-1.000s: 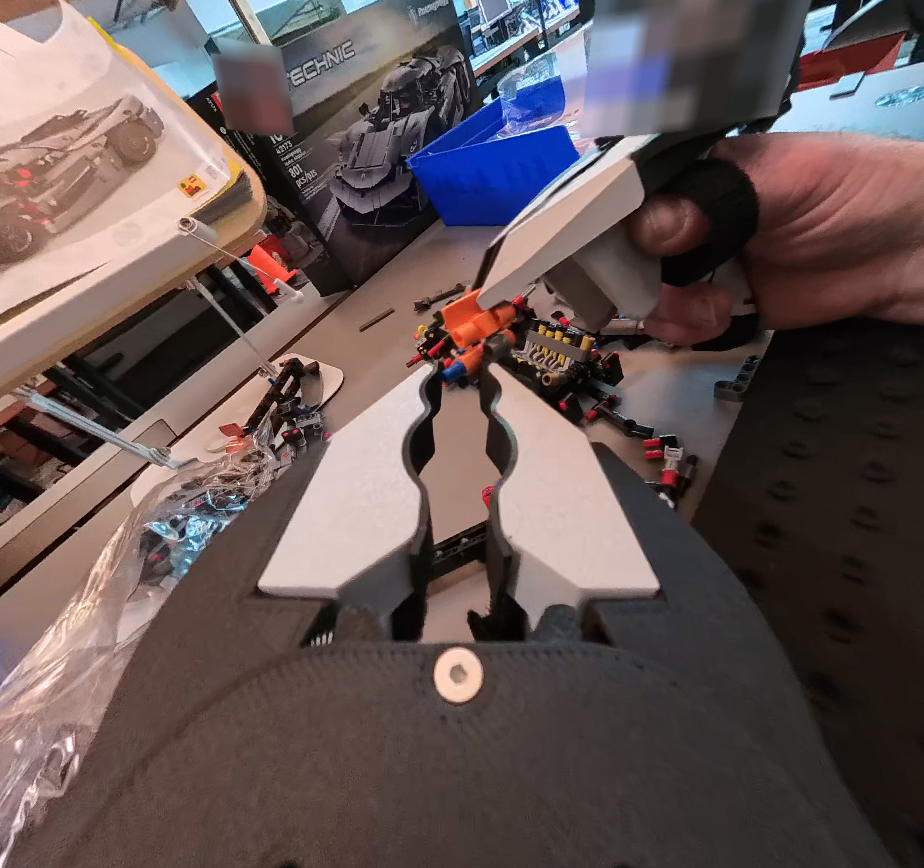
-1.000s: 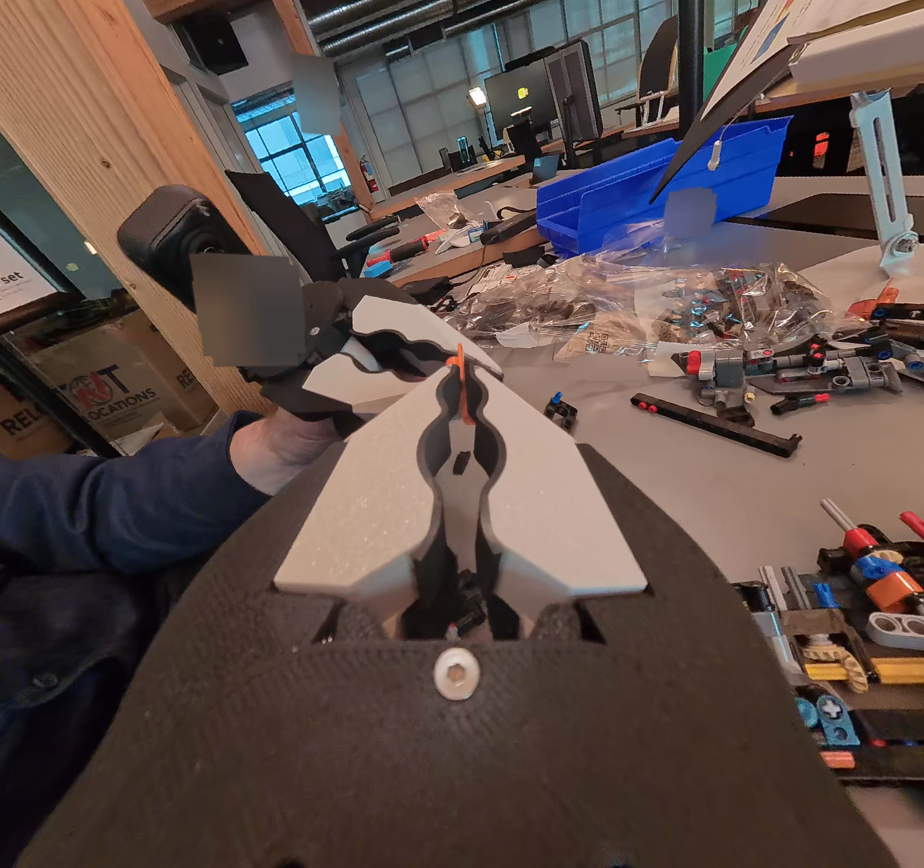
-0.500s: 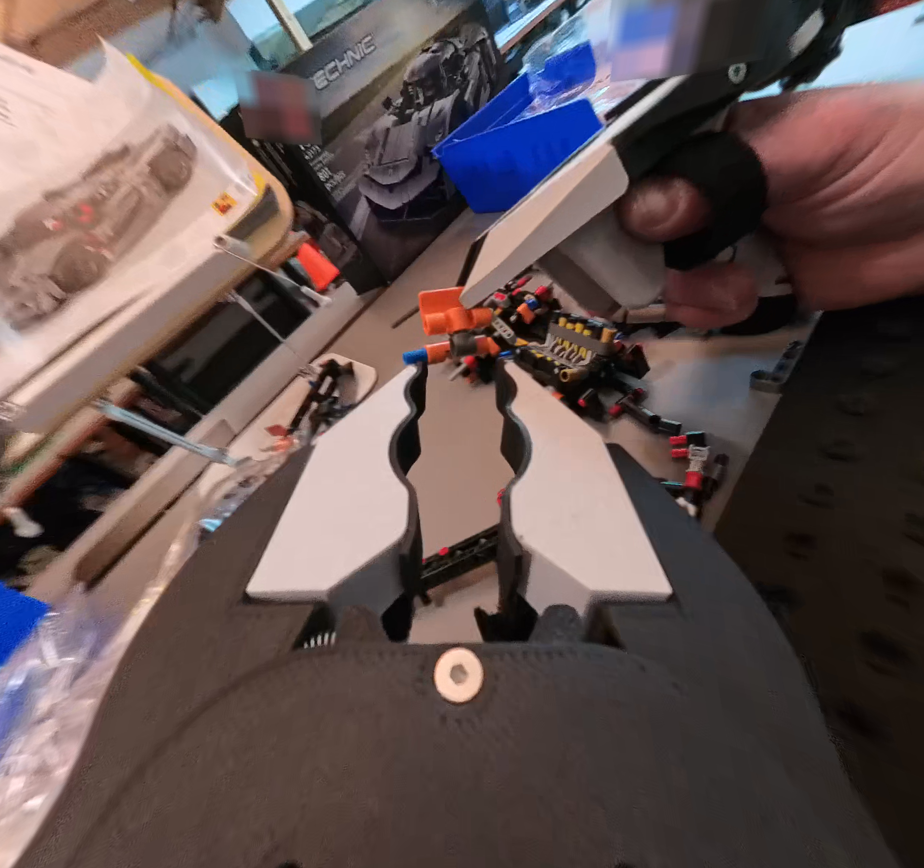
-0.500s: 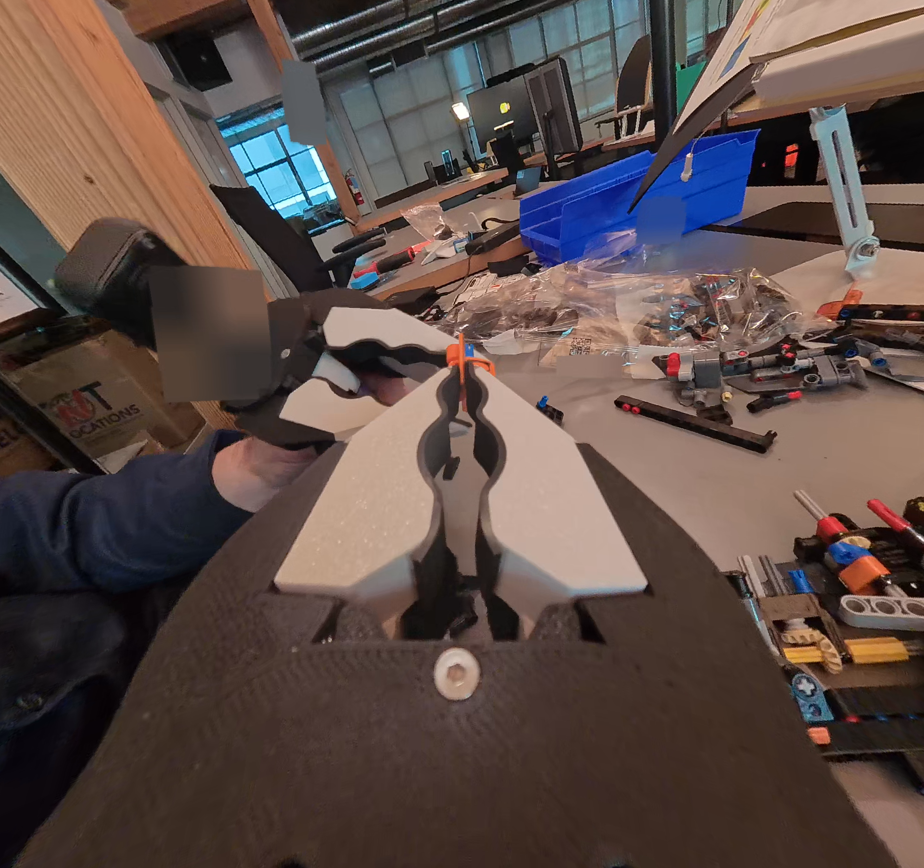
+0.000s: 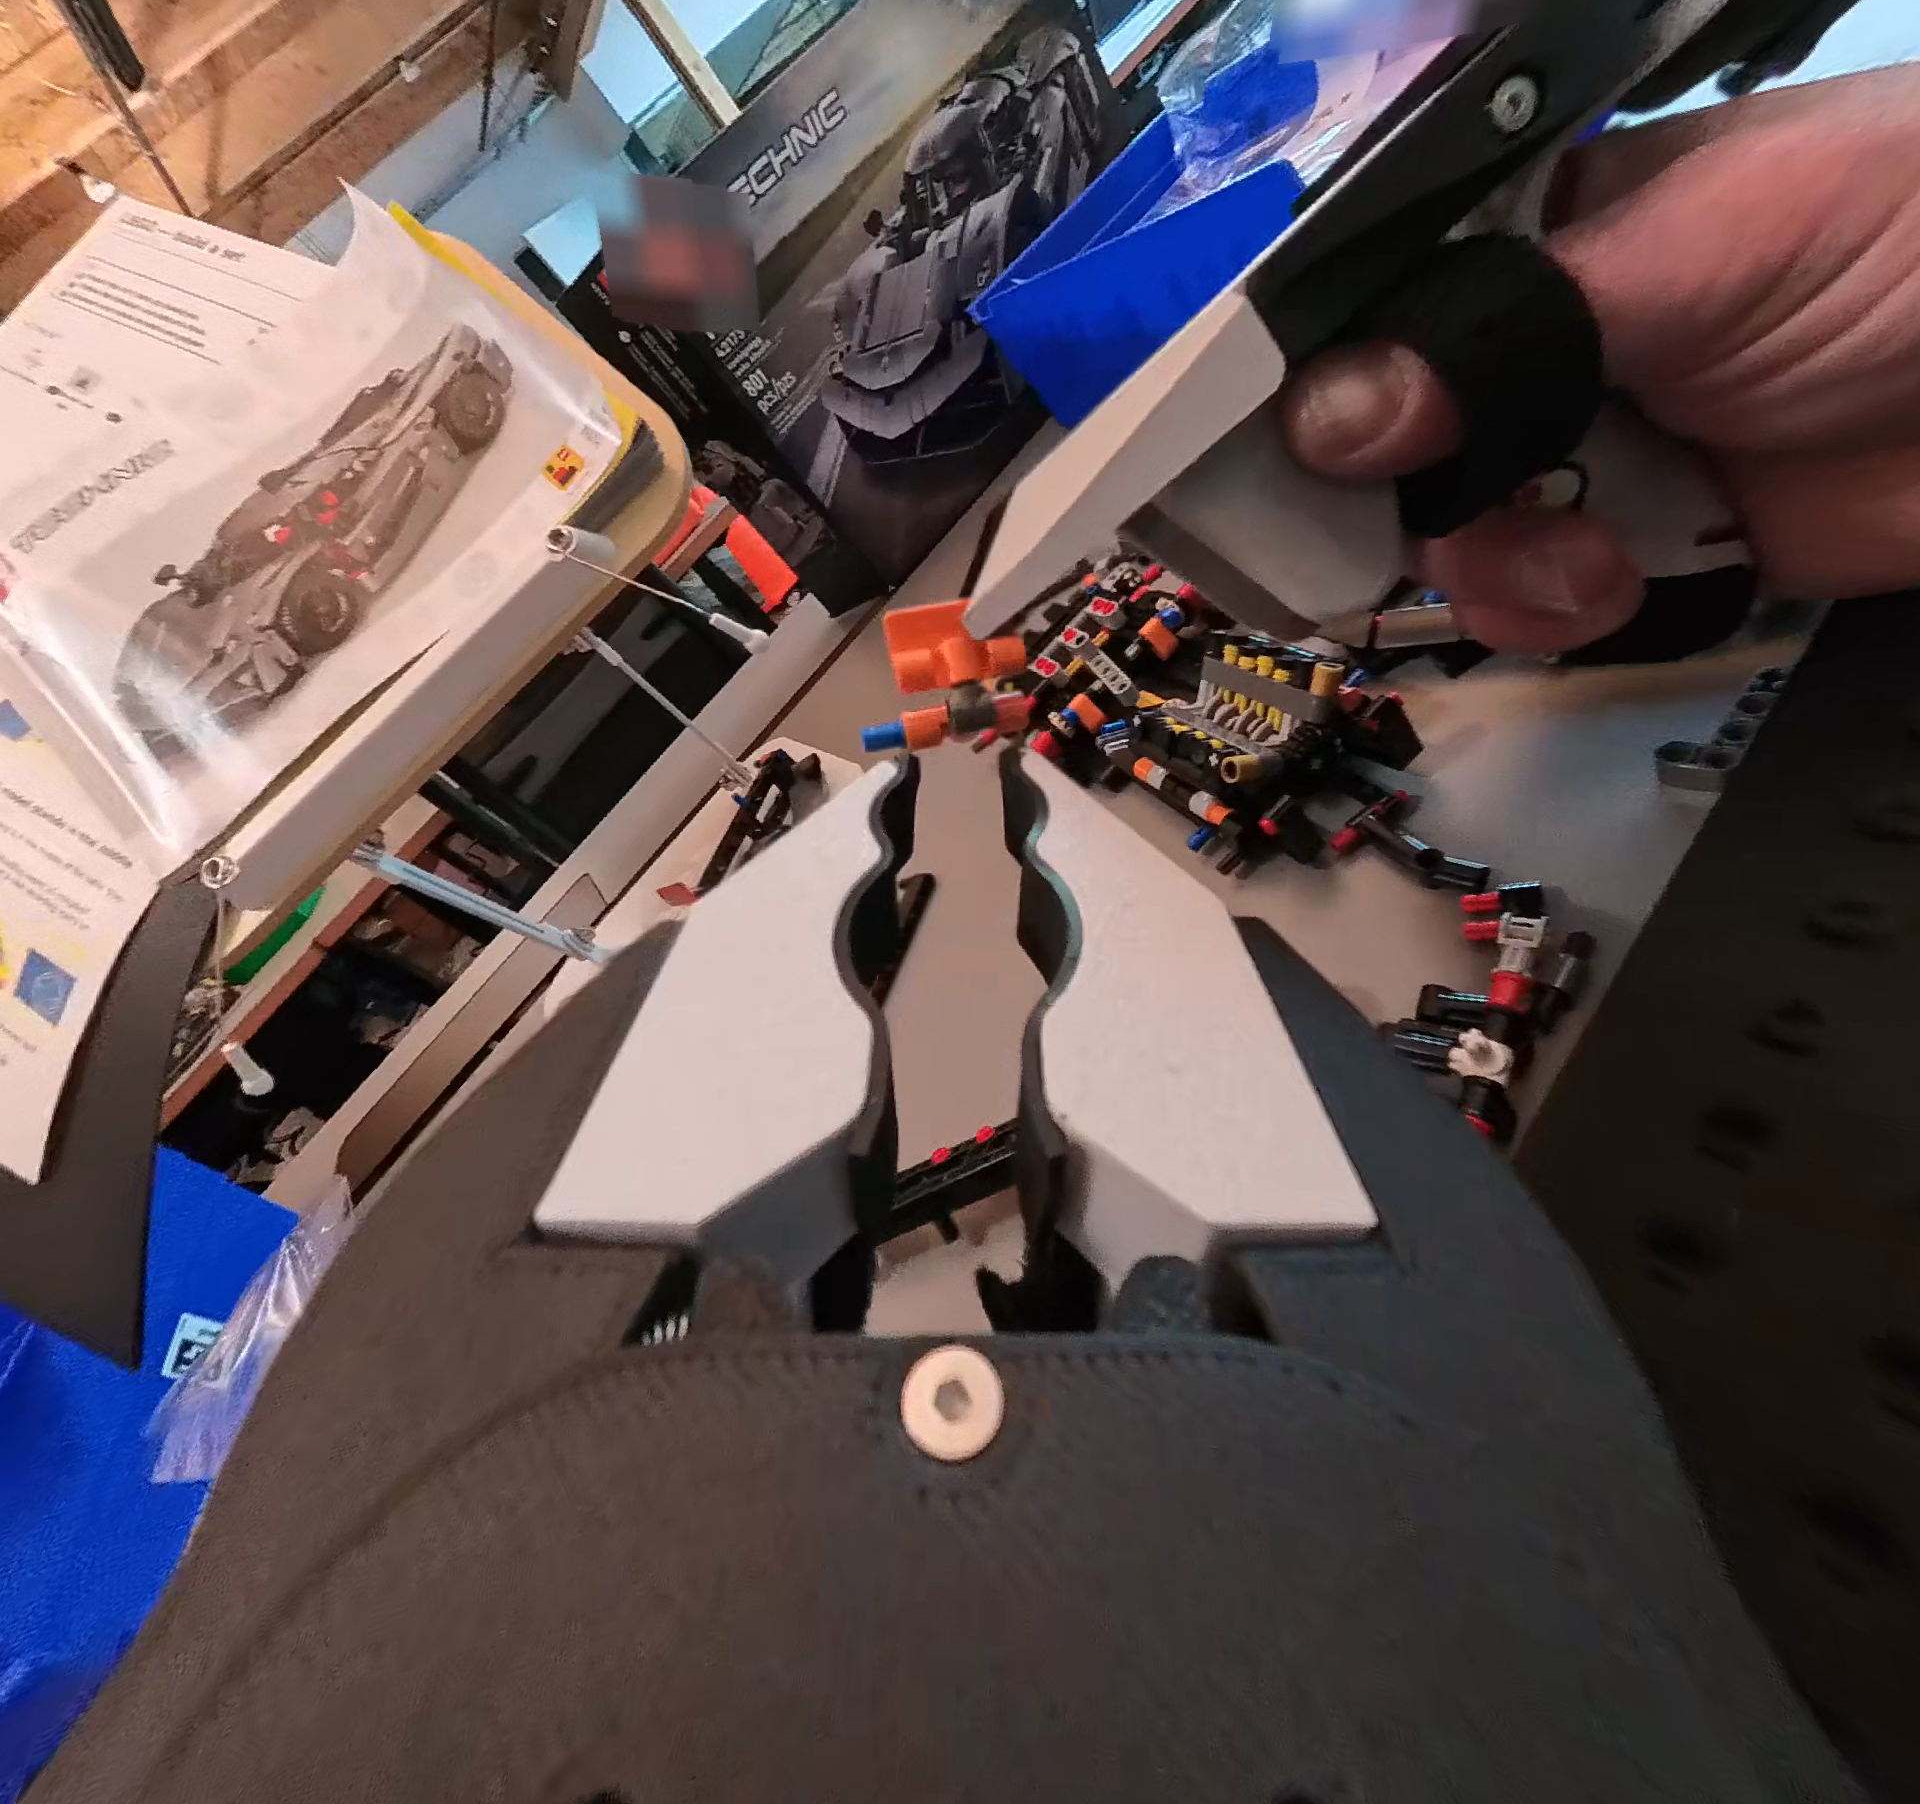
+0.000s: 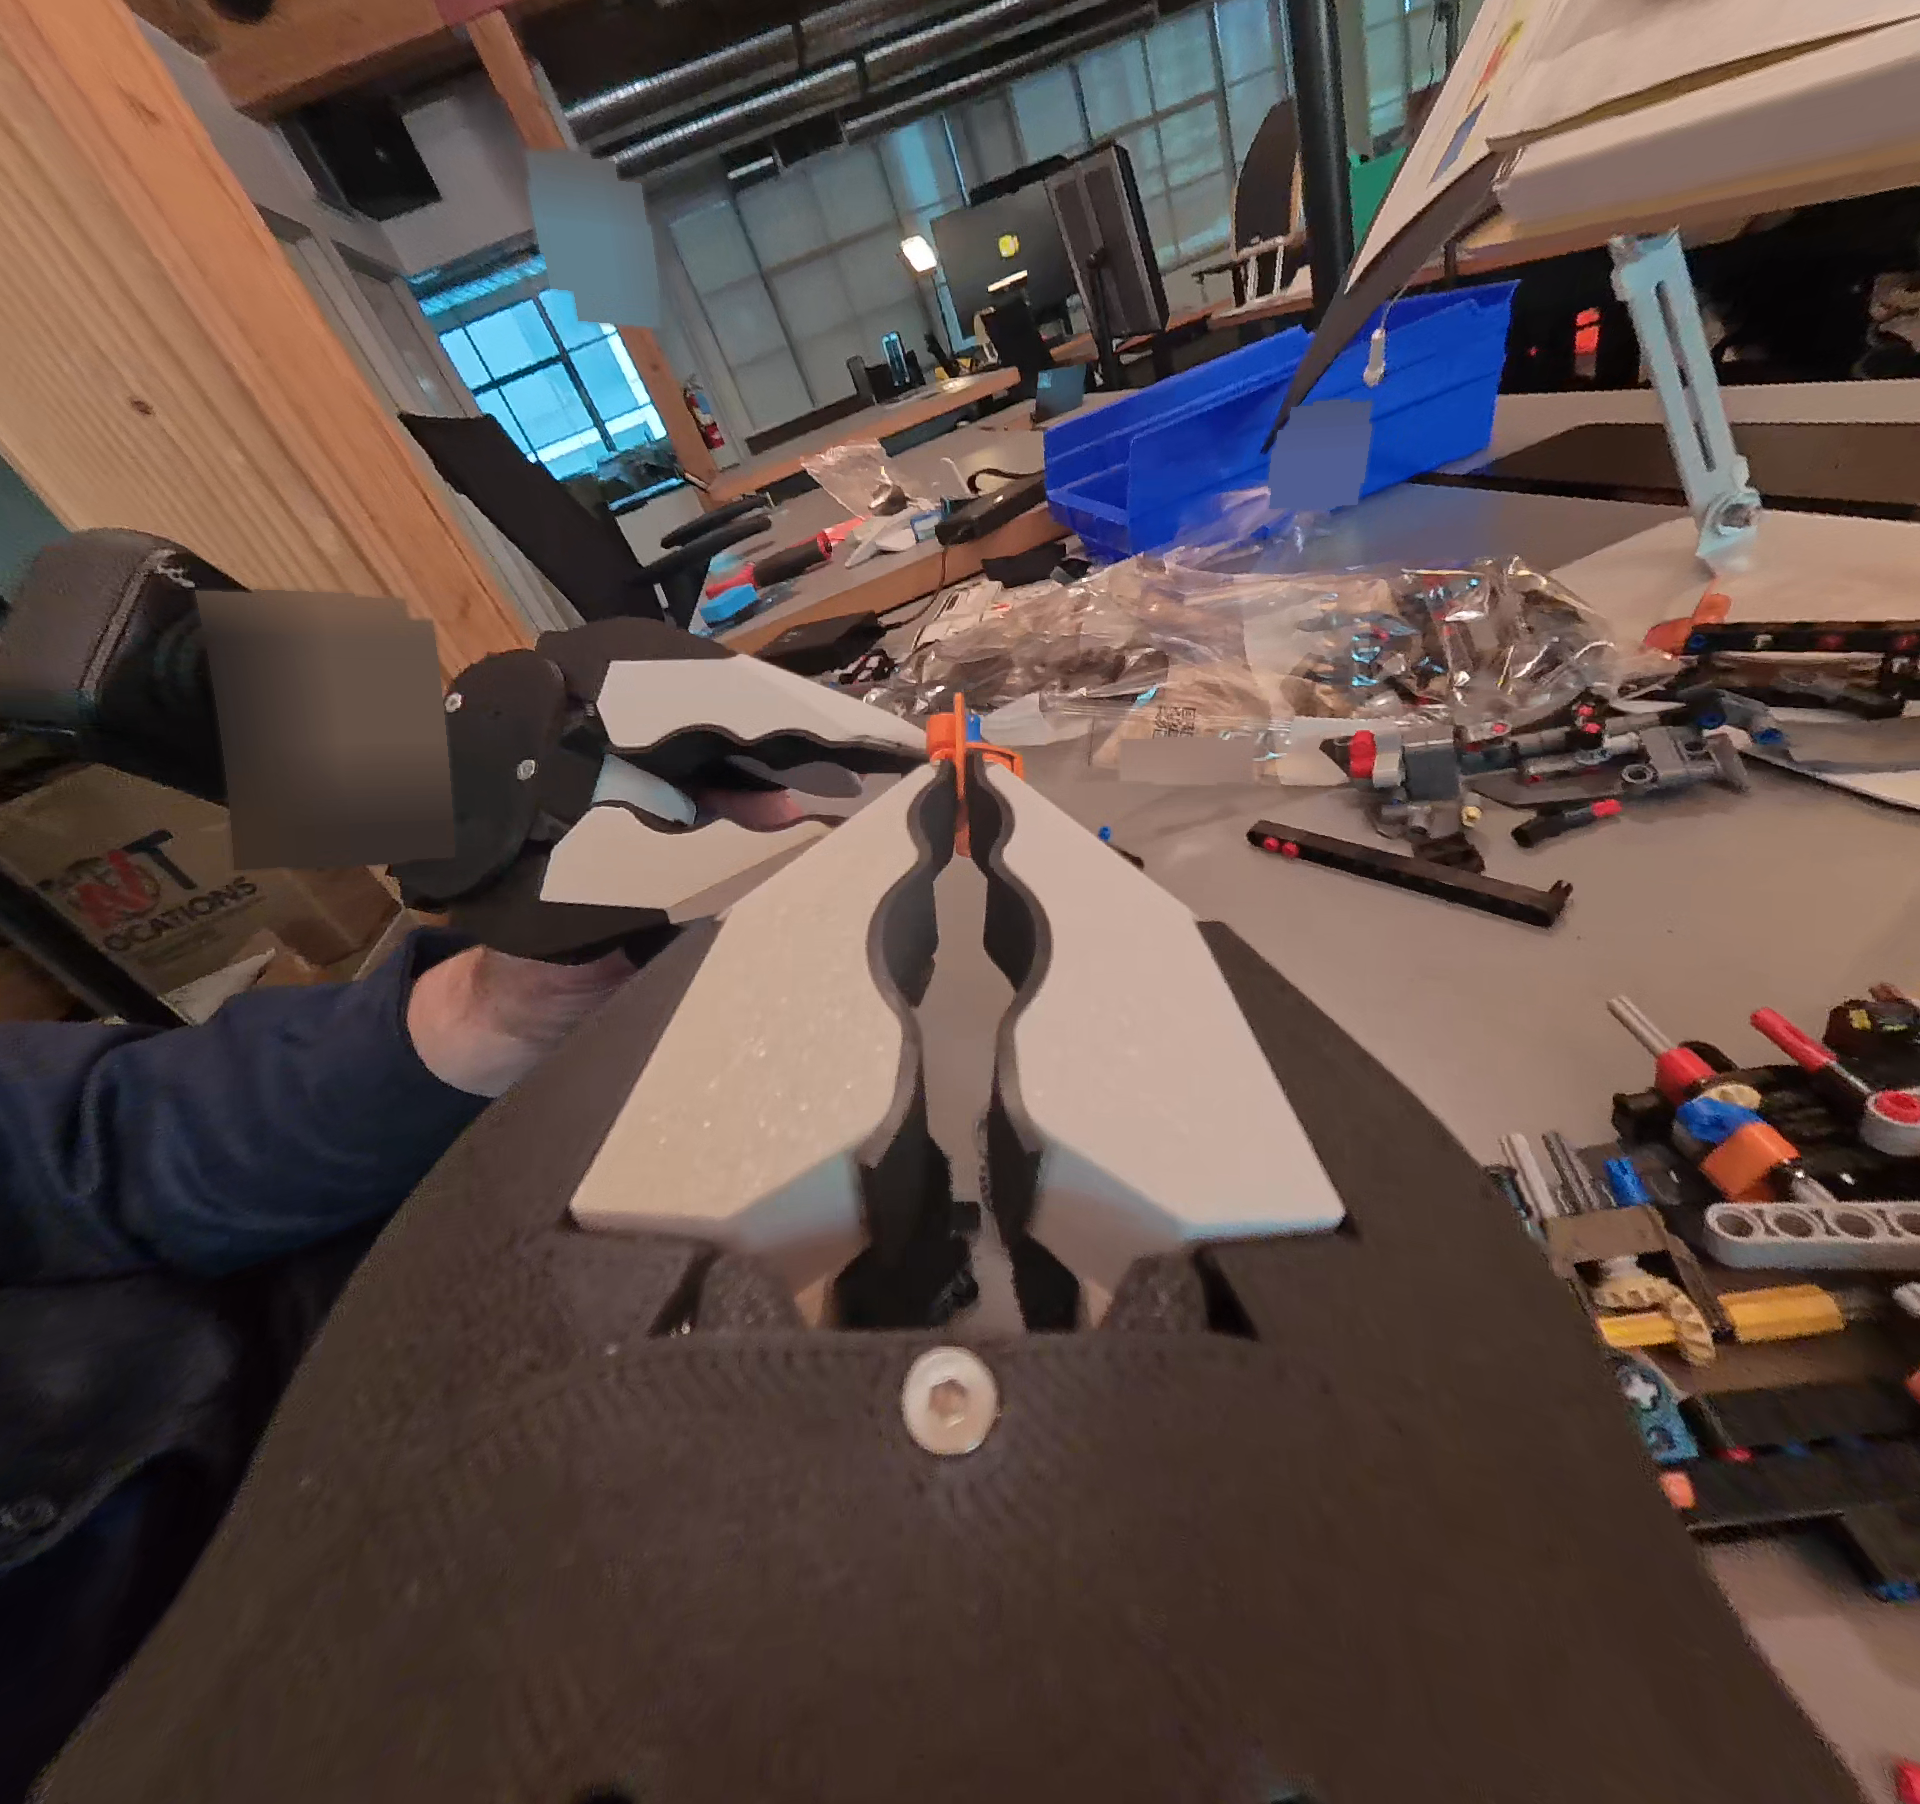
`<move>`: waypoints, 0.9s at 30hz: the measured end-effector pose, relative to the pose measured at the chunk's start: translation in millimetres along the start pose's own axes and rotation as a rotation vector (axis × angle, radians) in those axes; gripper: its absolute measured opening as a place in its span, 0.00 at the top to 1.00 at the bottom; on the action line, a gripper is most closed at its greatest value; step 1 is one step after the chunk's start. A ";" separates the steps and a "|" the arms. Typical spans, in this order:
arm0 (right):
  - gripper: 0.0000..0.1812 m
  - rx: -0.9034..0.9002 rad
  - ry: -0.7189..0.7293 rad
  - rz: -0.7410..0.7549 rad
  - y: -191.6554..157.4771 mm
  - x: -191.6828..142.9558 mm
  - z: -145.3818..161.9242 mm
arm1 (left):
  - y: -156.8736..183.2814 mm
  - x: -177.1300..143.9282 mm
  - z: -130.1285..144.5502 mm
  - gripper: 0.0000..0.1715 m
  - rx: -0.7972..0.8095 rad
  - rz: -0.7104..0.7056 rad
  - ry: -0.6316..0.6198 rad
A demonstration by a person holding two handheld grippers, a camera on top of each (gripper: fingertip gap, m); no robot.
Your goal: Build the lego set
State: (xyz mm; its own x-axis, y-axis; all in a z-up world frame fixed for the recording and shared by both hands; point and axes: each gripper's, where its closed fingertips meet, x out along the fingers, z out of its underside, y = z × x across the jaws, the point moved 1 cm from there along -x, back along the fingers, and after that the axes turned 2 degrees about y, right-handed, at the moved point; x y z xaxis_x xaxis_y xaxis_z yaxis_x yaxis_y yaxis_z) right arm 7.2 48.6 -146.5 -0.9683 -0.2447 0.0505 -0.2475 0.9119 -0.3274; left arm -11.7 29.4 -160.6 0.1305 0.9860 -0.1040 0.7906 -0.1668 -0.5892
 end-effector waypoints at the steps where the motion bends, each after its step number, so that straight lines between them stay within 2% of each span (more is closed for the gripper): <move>1: 1.00 -0.004 -0.013 0.007 0.8 1.3 2.1 | 0.8 0.8 0.6 0.92 0.012 0.000 -0.006; 5: 1.00 0.012 -0.032 -0.001 0.6 3.4 5.7 | 6.9 2.3 -1.9 0.92 0.057 0.008 -0.004; 8: 1.00 -0.001 -0.047 -0.006 -1.6 5.4 7.8 | 3.2 2.8 0.8 0.96 0.052 -0.011 -0.019; 13: 1.00 -0.017 -0.058 0.006 -0.7 6.2 9.7 | 3.4 2.7 2.9 0.97 0.043 -0.001 -0.023; 18: 0.95 -0.020 -0.080 0.011 -0.2 8.7 13.3 | 10.8 5.8 7.5 0.97 0.149 0.004 -0.066; 20: 0.97 -0.023 -0.109 0.018 0.9 9.4 17.8 | 17.4 6.9 6.4 0.97 0.205 0.017 -0.068; 27: 0.97 -0.014 -0.136 0.029 2.8 7.7 19.9 | 17.1 7.7 10.9 0.97 0.205 0.022 -0.090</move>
State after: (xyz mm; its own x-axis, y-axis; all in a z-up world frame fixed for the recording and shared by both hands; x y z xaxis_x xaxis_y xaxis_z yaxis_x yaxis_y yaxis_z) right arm -0.3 42.8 -165.8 -0.9616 -0.2600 -0.0875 -0.2211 0.9234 -0.3138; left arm -3.7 34.1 -180.2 0.0854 0.9791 -0.1847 0.6489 -0.1954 -0.7354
